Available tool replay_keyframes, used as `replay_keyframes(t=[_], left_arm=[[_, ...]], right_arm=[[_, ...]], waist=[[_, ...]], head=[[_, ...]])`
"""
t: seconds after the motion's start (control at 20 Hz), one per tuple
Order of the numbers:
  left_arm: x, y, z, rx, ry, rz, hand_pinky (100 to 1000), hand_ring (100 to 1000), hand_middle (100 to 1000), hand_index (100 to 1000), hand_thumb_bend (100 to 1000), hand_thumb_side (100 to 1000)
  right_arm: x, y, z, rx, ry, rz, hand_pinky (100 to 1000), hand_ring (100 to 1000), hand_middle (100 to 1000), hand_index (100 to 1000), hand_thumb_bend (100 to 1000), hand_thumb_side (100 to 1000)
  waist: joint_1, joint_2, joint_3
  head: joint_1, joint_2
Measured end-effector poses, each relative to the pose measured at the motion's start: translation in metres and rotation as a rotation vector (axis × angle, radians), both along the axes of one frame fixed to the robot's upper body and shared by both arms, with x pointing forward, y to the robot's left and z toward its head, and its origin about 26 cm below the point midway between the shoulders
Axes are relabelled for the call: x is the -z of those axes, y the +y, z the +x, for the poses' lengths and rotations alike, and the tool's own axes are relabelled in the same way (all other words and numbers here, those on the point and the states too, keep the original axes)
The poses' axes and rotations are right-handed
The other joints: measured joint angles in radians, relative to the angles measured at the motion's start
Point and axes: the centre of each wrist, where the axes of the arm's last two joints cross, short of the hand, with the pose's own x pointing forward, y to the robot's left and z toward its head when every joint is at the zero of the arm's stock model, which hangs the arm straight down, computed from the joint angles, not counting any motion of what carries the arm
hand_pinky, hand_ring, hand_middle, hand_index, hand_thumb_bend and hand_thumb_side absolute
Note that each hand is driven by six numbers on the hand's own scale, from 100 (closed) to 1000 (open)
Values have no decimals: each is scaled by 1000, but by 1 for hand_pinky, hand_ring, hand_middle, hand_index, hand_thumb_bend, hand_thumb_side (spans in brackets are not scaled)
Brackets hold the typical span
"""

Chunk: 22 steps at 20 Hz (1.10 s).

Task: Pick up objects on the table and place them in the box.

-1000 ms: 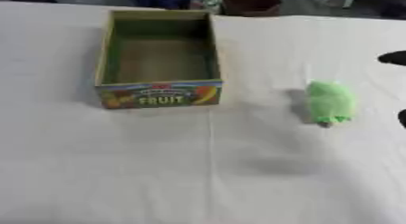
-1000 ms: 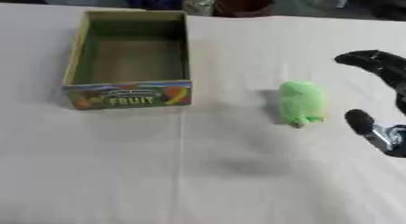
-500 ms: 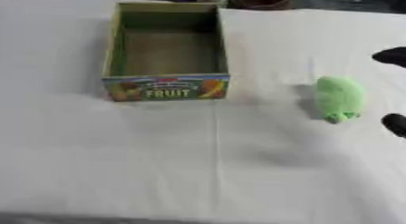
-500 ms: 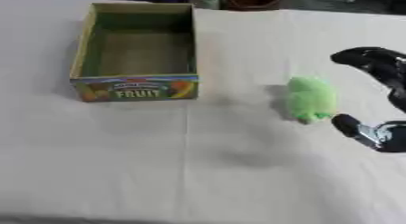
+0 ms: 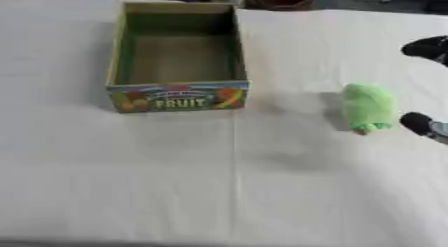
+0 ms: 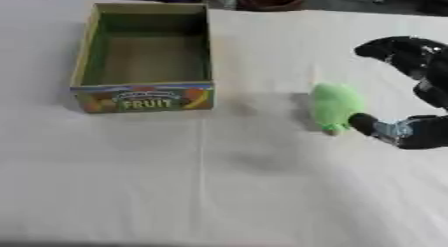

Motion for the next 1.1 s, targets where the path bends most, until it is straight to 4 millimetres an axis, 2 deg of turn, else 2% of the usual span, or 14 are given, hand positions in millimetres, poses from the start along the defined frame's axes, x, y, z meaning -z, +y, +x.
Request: replay_keyframes(t=[0.2,0.45,0.75,1.1], left_arm=[[0,0,0,2,1,2,436,414,460,580,100,752],[0,-1,1,7,1,4,436,414,460,578,100,751],[0,-1,1,11,2,7,436,413,460,578,100,753],[0,-2,1,15,3,11,437,413,460,577,100,754]], right_arm=[[-3,3,3,58,67,-38,839,888,833,987,747,907],[-11,9,7,123,180,-59,853,898,824,983,814,865],[-19,14,14,192,283,-25,849,897,807,979,818,846],[-15,1,27,300,338,-19,842,898,805,972,801,825]], waist=[[-3,0,4],[-4,0,7],[-5,3,12],[-9,11,24]], head=[[-5,-2],[-12,-2],[-21,-2],[-34,-10]])
